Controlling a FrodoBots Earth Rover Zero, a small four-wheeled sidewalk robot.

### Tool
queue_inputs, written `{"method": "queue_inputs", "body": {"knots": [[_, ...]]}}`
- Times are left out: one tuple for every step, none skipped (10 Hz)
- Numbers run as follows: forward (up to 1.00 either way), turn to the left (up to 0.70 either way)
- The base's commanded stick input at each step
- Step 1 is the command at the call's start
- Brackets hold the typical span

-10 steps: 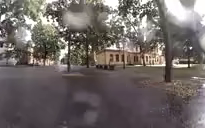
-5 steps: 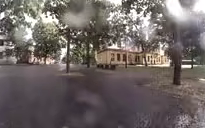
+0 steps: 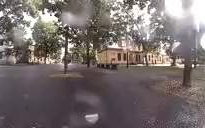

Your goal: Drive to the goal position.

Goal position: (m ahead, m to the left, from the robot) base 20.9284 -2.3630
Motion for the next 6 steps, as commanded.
{"method": "queue_inputs", "body": {"knots": [[0.85, 0.00], [0.85, 0.00], [0.85, 0.00], [0.85, 0.00], [0.85, 0.00], [0.85, 0.00]]}}
